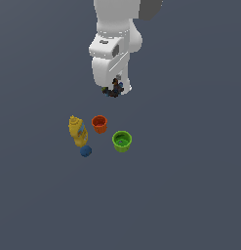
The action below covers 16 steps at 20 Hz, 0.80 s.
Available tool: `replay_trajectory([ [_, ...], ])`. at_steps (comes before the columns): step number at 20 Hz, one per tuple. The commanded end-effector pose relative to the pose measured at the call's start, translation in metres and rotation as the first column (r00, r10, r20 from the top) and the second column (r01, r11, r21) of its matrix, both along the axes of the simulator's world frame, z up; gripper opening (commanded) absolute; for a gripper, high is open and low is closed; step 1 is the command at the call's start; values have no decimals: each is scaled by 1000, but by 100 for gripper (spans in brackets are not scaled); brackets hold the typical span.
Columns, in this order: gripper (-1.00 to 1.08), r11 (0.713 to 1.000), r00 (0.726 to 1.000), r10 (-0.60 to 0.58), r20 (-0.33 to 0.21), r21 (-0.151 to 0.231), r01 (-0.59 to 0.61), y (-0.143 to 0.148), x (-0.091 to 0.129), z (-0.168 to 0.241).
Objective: Pick up a designated object from a clutter of objects.
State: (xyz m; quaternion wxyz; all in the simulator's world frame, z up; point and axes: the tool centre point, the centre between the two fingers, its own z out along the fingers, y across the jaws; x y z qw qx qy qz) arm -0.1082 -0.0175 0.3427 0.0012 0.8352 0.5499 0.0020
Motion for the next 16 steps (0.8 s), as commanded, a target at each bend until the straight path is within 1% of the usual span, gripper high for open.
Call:
replay_trajectory([
  [1, -100, 1000, 1000, -1, -2, 0, 1, 3, -2, 14],
  [8, -100, 1000, 1000, -3, -4, 0, 3, 9, -5, 35],
  [16, -100, 1000, 1000, -3, -5, 0, 3, 10, -4, 38],
])
